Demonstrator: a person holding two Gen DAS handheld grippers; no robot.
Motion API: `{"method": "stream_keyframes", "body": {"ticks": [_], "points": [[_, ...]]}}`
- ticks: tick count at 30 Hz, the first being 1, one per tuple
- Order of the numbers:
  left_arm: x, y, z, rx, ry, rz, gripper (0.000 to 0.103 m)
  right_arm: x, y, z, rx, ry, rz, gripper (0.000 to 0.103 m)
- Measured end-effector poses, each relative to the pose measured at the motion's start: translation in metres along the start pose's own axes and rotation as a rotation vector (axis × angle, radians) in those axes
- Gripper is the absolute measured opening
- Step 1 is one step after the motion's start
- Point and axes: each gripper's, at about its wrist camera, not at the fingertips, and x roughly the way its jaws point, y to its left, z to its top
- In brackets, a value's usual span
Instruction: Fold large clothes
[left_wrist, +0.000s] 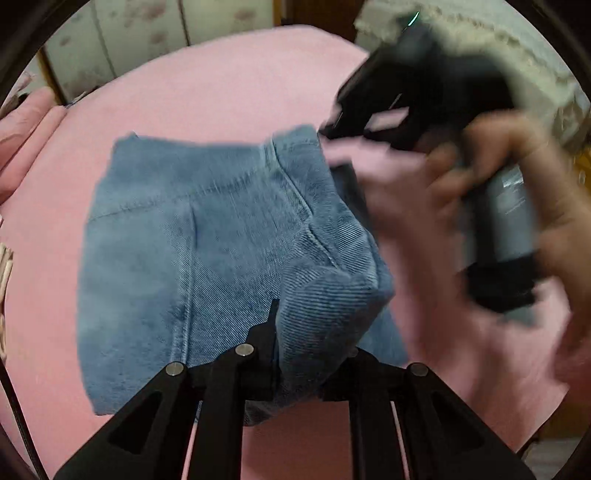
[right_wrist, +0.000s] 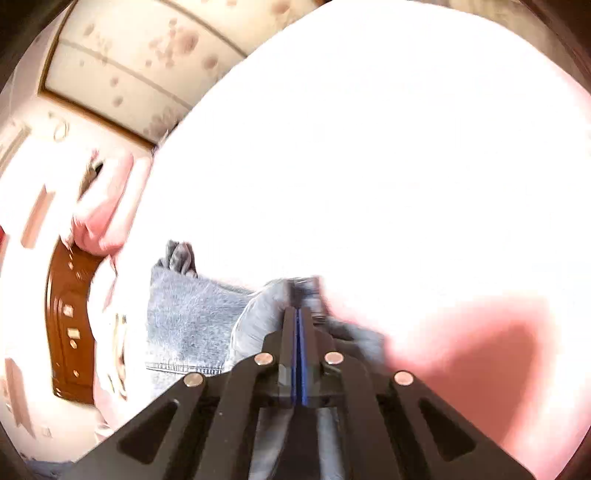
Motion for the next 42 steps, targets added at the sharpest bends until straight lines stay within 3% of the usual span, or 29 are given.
{"method": "stream_keyframes", "body": {"ticks": [2, 3, 4, 5, 6, 7, 9, 12, 15, 17, 24, 25, 26, 31, 33, 35, 37, 40, 42], "points": [[0.011, -0.008, -0.008, 0.064, 0.027, 0.026, 0.014, -0.02, -0.015, -0.001, 0.02, -0.019, 0.011, 0.002], [0.015, -0.012, -0.012, 0.094, 0.046, 0.02, 0.024, -0.022, -0.022, 0.012, 0.023, -0.018, 0.019, 0.002], [0.02, -0.018, -0.016, 0.136, 0.085, -0.01, 0.036, -0.023, -0.022, 0.023, 0.024, -0.008, 0.031, 0.002], [0.023, -0.023, -0.019, 0.17, 0.129, -0.042, 0.042, -0.023, -0.004, 0.034, 0.023, 0.009, 0.043, 0.002], [0.025, -0.028, -0.024, 0.212, 0.199, -0.099, 0.048, -0.028, -0.005, 0.024, 0.014, 0.017, 0.048, 0.002], [0.021, -0.031, -0.029, 0.232, 0.217, -0.125, 0.05, -0.032, -0.005, 0.011, 0.001, 0.022, 0.057, 0.002], [0.007, -0.031, -0.038, 0.252, 0.208, -0.15, 0.055, -0.023, 0.007, 0.017, -0.014, 0.06, 0.091, 0.002], [-0.009, -0.012, -0.046, 0.188, 0.27, -0.181, 0.072, -0.023, 0.003, -0.009, 0.012, 0.132, 0.126, 0.005], [-0.018, 0.022, -0.05, 0.078, 0.308, -0.146, 0.073, -0.007, 0.01, -0.032, 0.036, 0.18, 0.126, 0.033], [-0.022, 0.048, -0.049, 0.017, 0.309, -0.101, 0.074, -0.001, 0.013, -0.047, 0.046, 0.221, 0.124, 0.039], [-0.026, 0.127, -0.033, -0.138, 0.254, 0.049, 0.075, 0.041, 0.04, -0.065, 0.024, 0.266, 0.108, 0.04], [-0.025, 0.136, -0.026, -0.155, 0.248, 0.066, 0.075, 0.043, 0.042, -0.063, 0.01, 0.257, 0.102, 0.036], [-0.026, 0.143, -0.027, -0.175, 0.241, 0.081, 0.075, 0.045, 0.045, -0.062, 0.003, 0.237, 0.087, 0.006], [-0.023, 0.176, -0.017, -0.223, 0.221, 0.119, 0.075, 0.021, 0.047, -0.061, -0.028, 0.136, 0.005, 0.006], [-0.018, 0.182, -0.023, -0.231, 0.259, 0.13, 0.075, 0.015, 0.038, -0.067, 0.0, 0.116, -0.019, 0.006], [-0.012, 0.19, -0.029, -0.242, 0.297, 0.134, 0.075, 0.018, 0.03, -0.073, 0.003, 0.134, -0.105, 0.005], [-0.013, 0.197, -0.03, -0.262, 0.286, 0.128, 0.072, 0.014, 0.04, -0.072, -0.052, 0.113, -0.162, 0.007], [-0.027, 0.206, -0.032, -0.285, 0.206, 0.077, 0.059, -0.01, 0.072, -0.071, -0.195, -0.044, -0.311, 0.014], [-0.034, 0.209, -0.033, -0.304, 0.164, 0.016, 0.055, -0.024, 0.087, -0.073, -0.258, -0.139, -0.287, 0.013]]}}
